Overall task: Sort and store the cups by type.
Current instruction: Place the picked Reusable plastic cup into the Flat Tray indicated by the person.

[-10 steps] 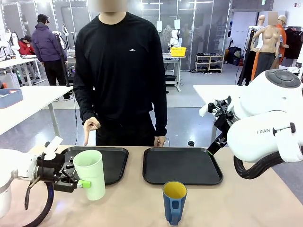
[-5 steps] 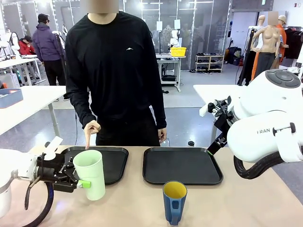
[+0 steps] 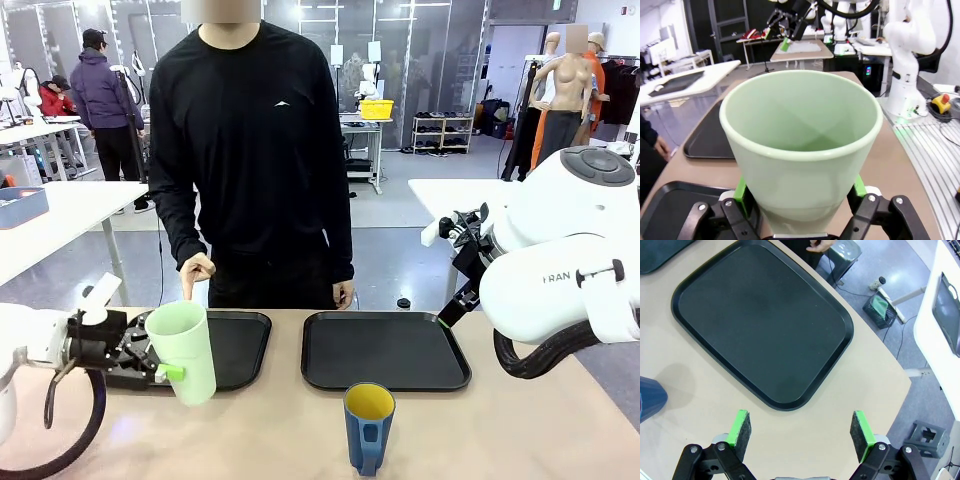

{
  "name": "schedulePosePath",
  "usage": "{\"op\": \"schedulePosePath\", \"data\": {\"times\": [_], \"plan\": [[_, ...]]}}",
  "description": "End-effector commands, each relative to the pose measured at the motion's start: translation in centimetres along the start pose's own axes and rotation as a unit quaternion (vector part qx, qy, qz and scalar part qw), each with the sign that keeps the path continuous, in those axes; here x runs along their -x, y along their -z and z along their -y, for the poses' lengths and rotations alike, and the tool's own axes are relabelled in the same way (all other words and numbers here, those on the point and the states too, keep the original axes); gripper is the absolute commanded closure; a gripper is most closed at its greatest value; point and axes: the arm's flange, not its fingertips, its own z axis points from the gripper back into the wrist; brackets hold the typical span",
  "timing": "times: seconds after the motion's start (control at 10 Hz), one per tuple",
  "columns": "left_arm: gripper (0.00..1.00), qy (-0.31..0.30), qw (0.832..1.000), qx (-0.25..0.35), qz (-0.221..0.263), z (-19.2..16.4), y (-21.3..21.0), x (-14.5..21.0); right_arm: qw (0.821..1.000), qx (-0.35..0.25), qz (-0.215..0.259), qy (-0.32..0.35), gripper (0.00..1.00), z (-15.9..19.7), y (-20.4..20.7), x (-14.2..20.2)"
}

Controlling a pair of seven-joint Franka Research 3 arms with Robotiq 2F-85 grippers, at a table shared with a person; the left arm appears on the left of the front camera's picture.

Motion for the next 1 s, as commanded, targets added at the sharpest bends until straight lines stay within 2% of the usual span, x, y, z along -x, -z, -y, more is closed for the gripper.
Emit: {"op": "schedulePosePath", "data": {"times": [0.0,0.4,0.5,0.6,0.7,0.8,0.9], "plan": [[0.14,0.007,1.0,-0.009,-0.008,-1.2,-1.4,-1.7,1.0,-0.002,0.0,0.001,0.0,0.0,0.0,0.0],[0.14,0.009,0.995,-0.075,-0.061,-6.5,-5.4,-1.8,1.0,-0.002,0.0,0.001,0.0,0.0,0.0,0.0],[0.14,0.002,0.995,-0.078,-0.066,-7.6,-6.2,-1.5,1.0,-0.002,0.0,0.001,0.0,0.0,0.0,0.0],[0.14,-0.008,0.996,-0.083,-0.043,-9.3,-6.9,-0.9,1.0,-0.002,0.0,0.001,0.0,0.0,0.0,0.0],[0.14,-0.001,0.998,-0.064,-0.03,-9.8,-7.3,-0.6,1.0,-0.002,0.0,0.001,0.0,0.0,0.0,0.0],[0.14,0.011,0.995,-0.092,-0.042,-7.8,-7.2,-0.8,1.0,-0.002,0.0,0.001,0.0,0.0,0.0,0.0],[0.14,0.011,0.995,-0.092,-0.042,-7.8,-7.2,-0.8,1.0,-0.002,0.0,0.001,0.0,0.0,0.0,0.0]]}}
